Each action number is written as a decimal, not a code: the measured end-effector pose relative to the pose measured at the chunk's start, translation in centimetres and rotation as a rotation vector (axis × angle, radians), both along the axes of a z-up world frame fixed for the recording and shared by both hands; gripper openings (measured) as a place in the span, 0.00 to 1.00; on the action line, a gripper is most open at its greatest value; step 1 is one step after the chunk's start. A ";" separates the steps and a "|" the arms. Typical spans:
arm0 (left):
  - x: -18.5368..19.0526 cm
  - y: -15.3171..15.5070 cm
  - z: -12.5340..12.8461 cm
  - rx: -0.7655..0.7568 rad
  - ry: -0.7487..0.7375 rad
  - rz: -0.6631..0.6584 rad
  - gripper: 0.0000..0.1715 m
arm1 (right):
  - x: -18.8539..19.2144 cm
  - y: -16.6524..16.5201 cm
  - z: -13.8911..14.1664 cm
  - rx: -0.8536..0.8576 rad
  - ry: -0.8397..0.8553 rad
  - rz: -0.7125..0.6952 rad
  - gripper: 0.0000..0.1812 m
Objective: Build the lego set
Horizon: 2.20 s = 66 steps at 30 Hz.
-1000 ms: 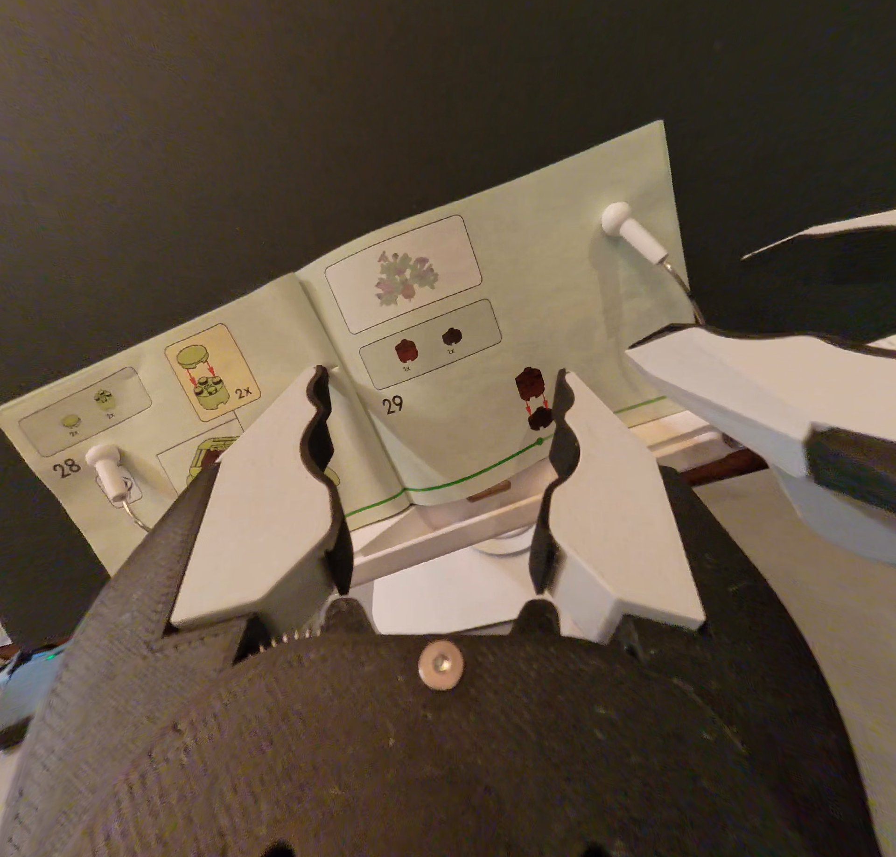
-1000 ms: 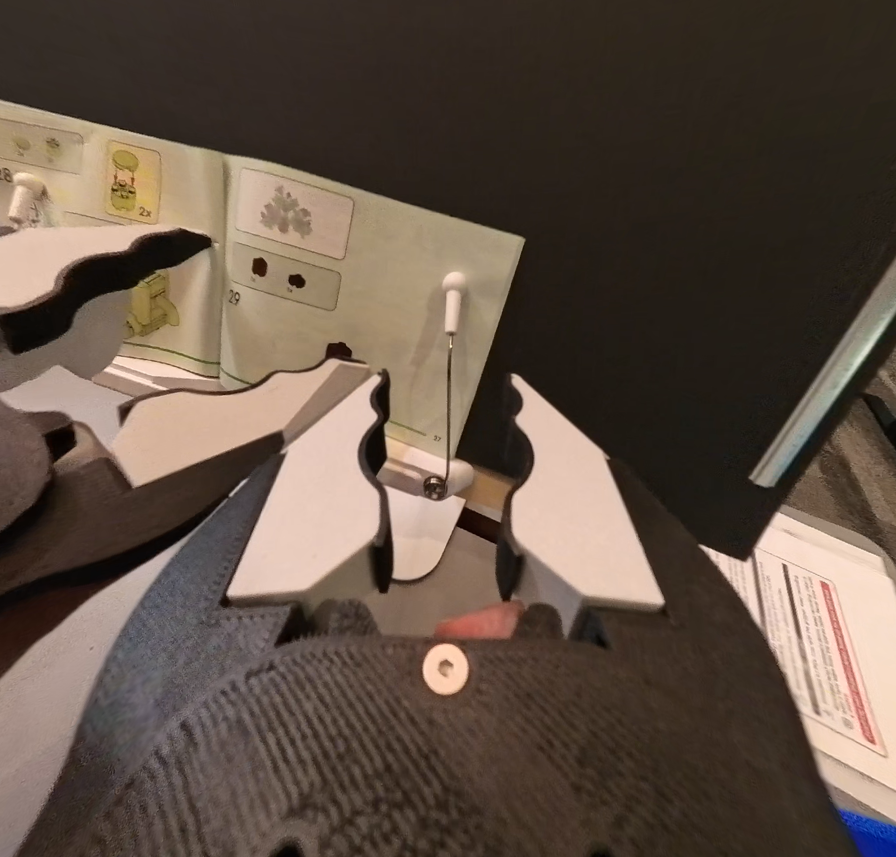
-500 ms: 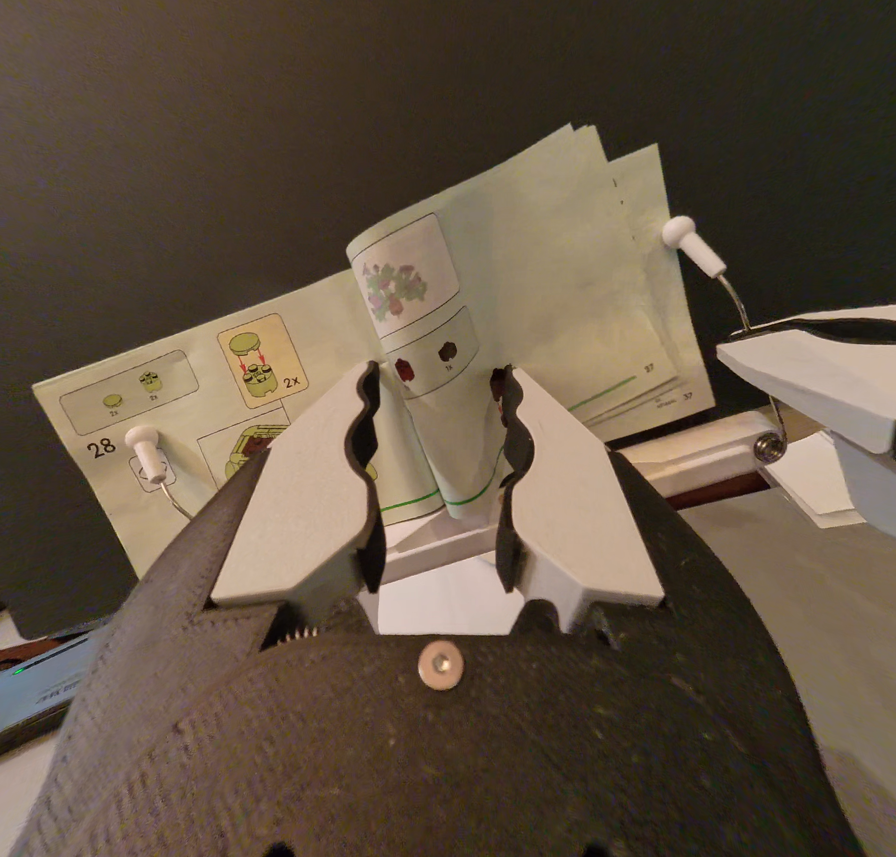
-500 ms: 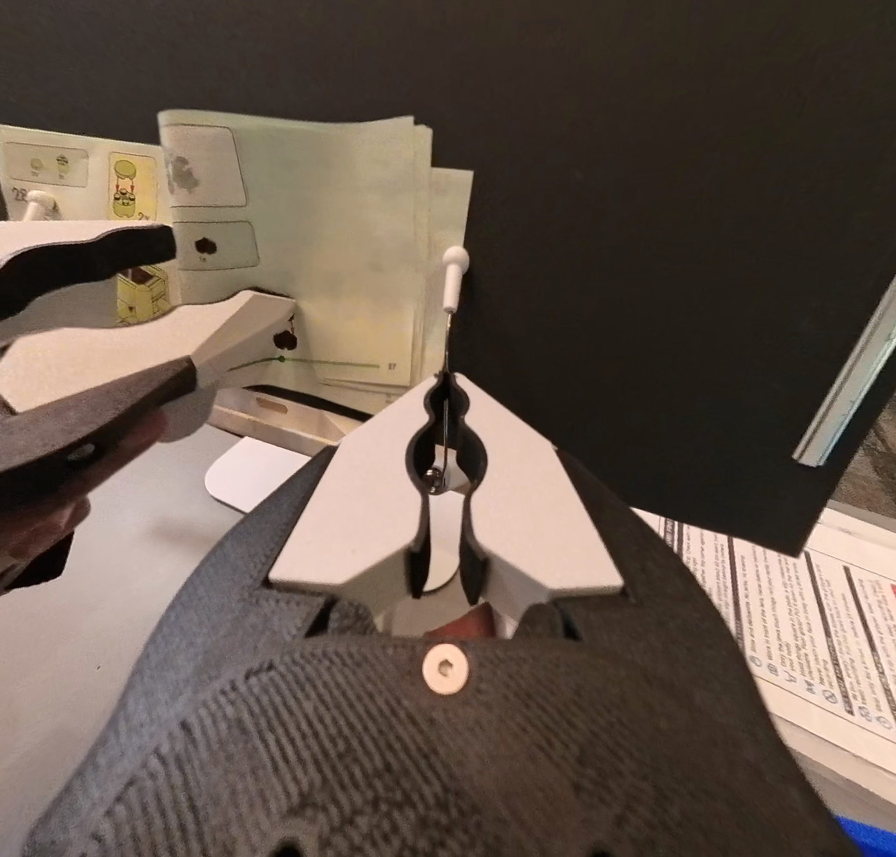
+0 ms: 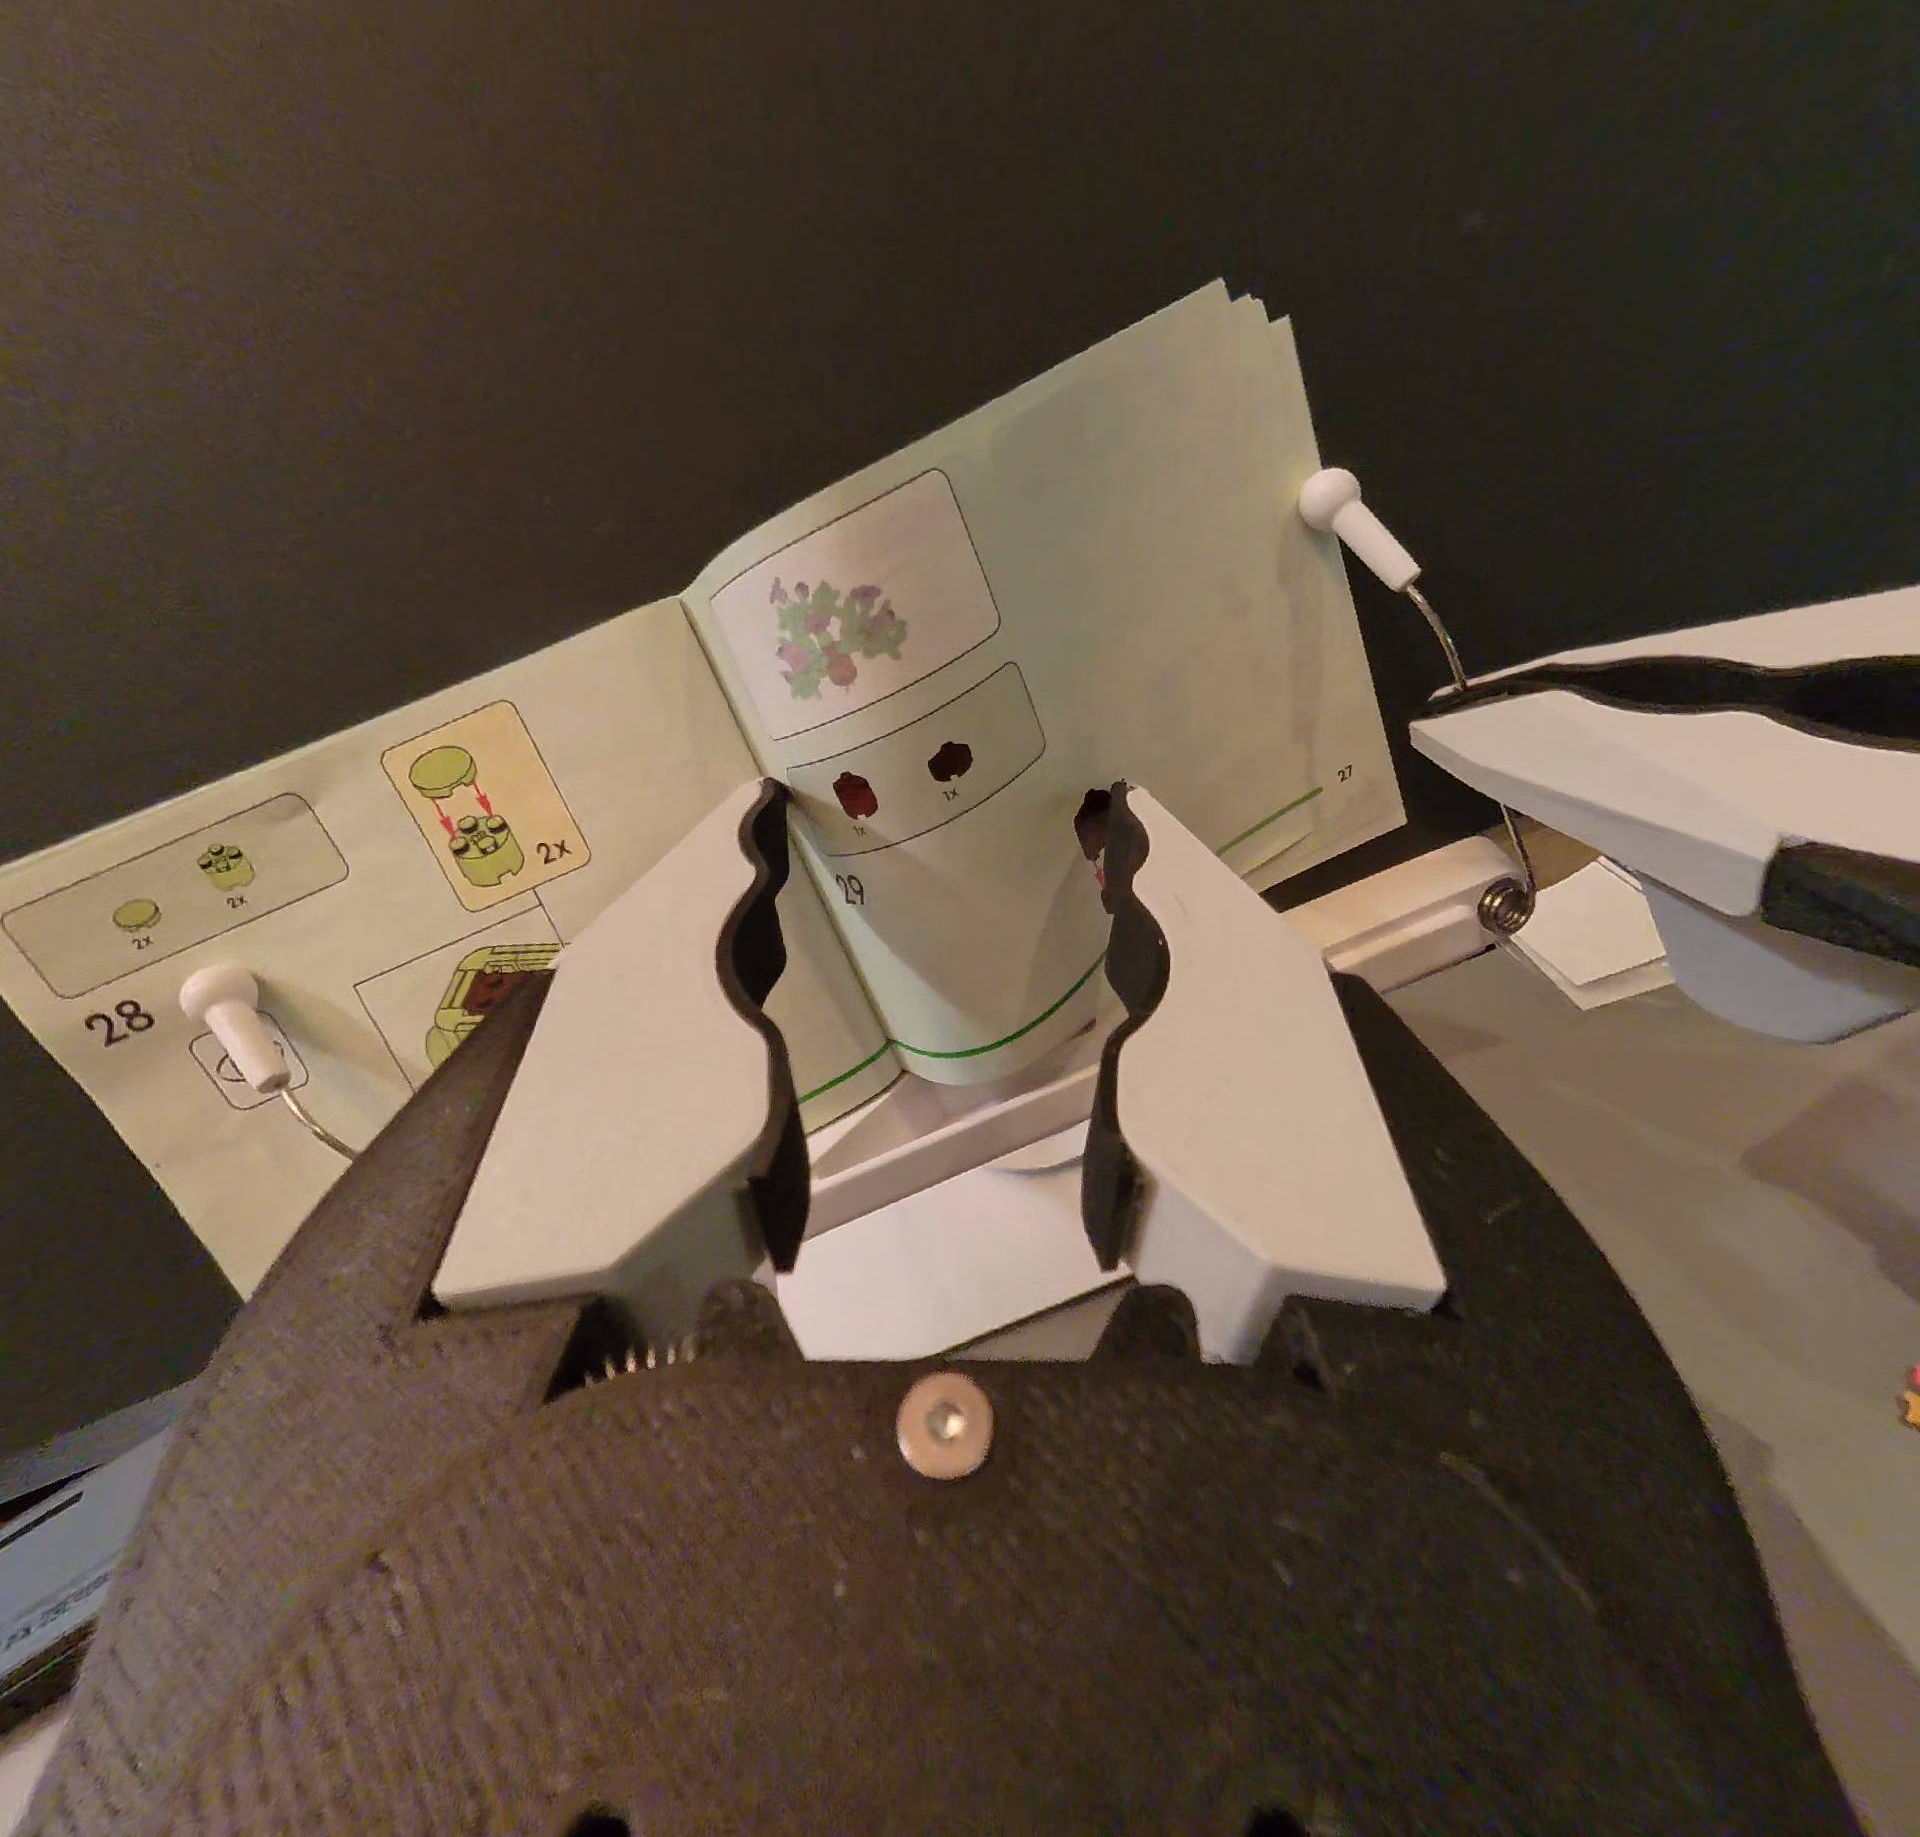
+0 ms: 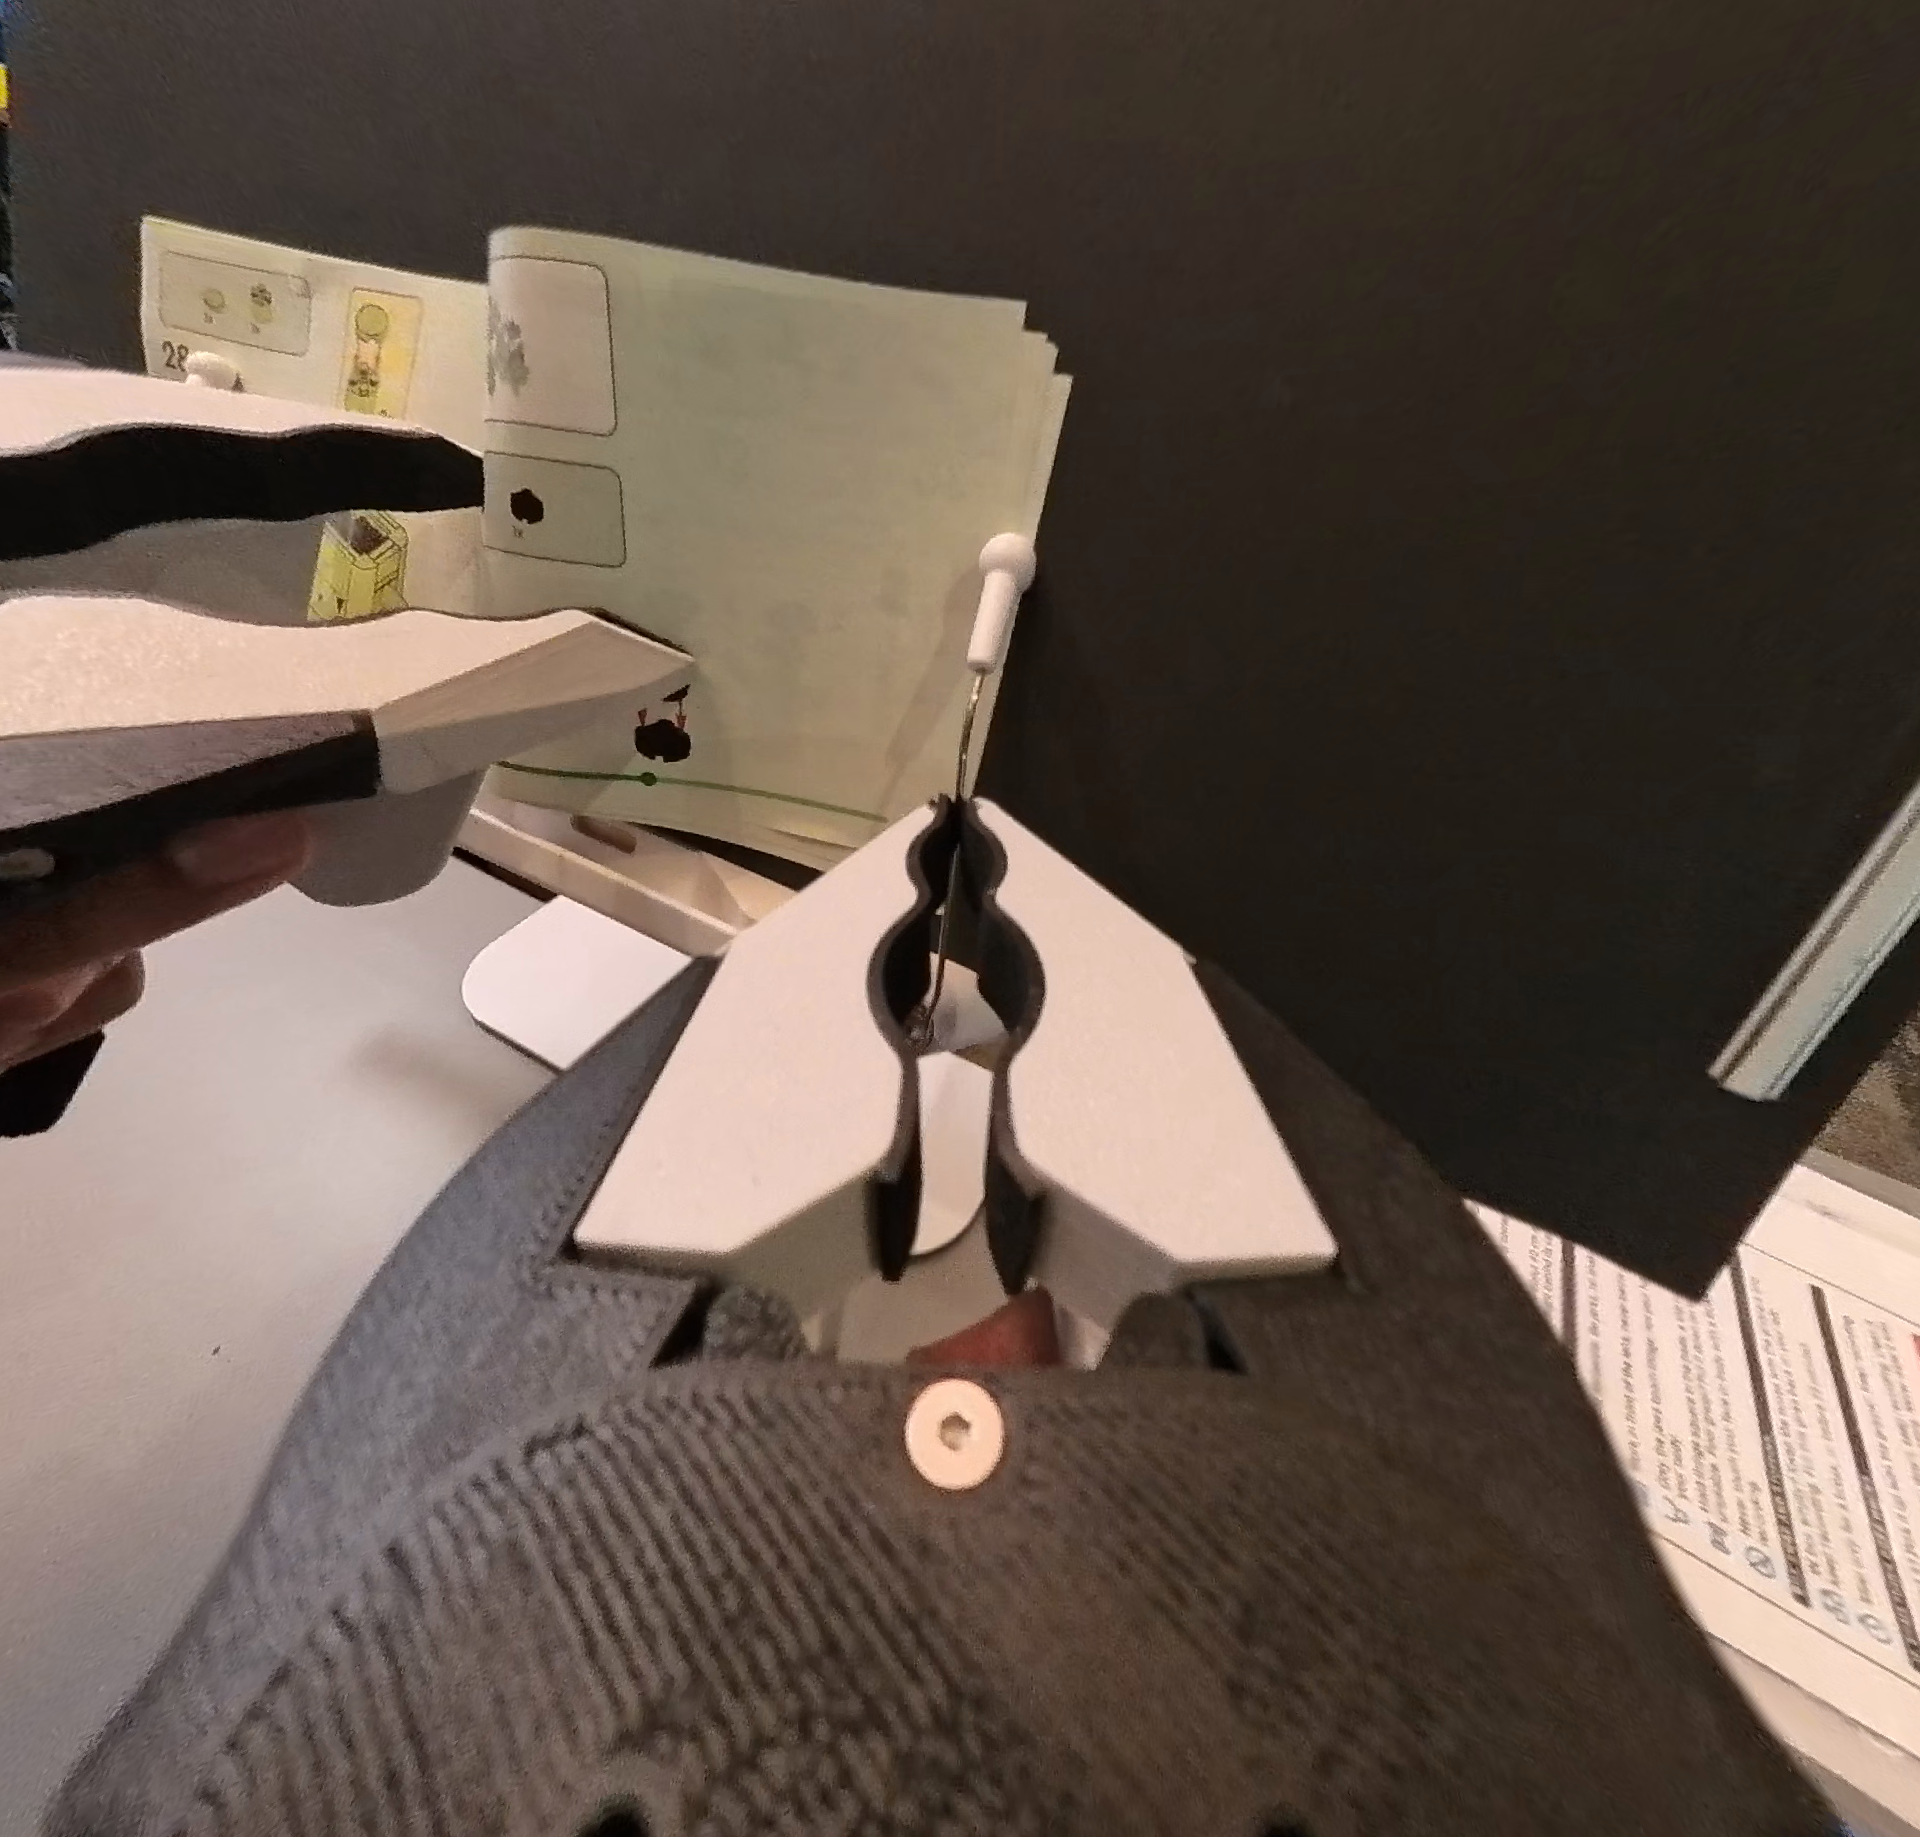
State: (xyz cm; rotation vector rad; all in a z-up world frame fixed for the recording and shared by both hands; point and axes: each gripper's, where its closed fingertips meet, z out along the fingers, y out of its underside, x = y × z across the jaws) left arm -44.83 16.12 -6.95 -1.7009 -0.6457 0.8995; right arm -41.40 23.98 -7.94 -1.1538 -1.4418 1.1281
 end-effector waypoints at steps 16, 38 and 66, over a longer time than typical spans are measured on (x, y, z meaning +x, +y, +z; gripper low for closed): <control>0.4 -3.3 0.6 0.033 -0.167 -0.036 0.34 | -0.3 0.0 -0.4 -0.097 -0.010 0.007 0.15; 0.4 -1.6 -0.4 0.155 -0.267 -0.127 0.13 | -0.6 0.1 0.7 0.049 0.050 -0.009 0.00; 0.3 -12.8 7.6 0.406 -0.151 0.102 0.36 | 0.2 3.0 2.5 -0.092 0.064 -0.172 0.25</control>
